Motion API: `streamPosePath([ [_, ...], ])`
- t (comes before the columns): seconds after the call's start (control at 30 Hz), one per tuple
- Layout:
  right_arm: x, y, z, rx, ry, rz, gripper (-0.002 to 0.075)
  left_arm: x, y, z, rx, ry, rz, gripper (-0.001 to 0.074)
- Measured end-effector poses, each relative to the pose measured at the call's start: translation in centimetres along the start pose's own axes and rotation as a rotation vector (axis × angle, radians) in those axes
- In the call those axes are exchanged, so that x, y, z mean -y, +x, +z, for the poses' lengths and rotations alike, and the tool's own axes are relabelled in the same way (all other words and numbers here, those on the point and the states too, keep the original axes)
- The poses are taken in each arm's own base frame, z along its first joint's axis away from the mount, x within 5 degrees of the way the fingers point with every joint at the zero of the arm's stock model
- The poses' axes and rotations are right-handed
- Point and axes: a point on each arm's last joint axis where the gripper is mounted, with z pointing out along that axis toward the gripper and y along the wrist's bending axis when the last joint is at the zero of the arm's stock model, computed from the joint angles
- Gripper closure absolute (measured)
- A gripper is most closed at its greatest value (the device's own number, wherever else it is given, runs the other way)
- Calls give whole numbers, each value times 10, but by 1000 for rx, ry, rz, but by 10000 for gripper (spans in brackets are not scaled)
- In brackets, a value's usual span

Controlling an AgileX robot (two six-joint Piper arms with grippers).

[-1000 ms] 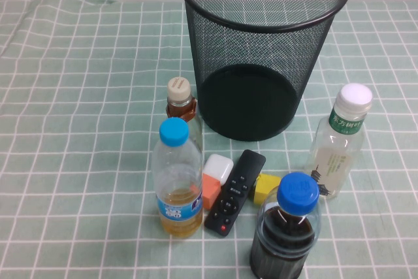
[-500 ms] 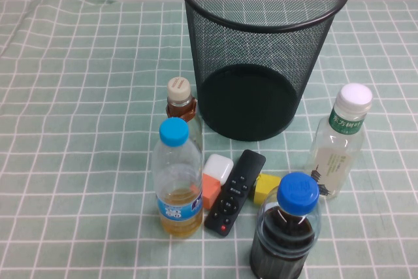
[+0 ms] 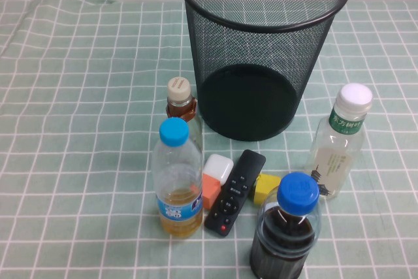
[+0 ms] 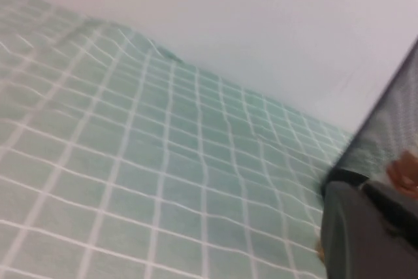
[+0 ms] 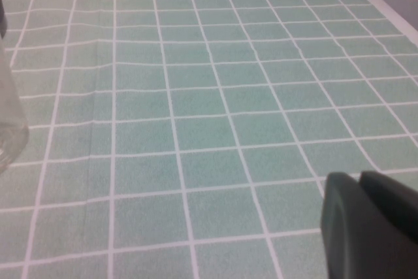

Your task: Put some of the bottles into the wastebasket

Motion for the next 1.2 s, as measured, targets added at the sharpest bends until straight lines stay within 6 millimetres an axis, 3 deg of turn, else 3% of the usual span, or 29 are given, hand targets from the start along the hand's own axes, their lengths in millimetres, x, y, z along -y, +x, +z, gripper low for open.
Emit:
streamPosePath([
  [0.13,0,0,0,0,0,0,734,14,-14,-1,-79,29,-26,739],
  [0.33,0,0,0,0,0,0,734,44,-55,16,-274,45,42,739],
  [0.47,0,0,0,0,0,0,734,67,-88,41,-421,77,158,739],
  [0.7,0,0,0,0,0,0,734,93,-135,114,-585,156,363,739],
  [0.93,0,0,0,0,0,0,734,110,-152,178,-609,328,495,739],
  [1.2,0,0,0,0,0,0,734,112,-145,227,-668,547,548,739],
])
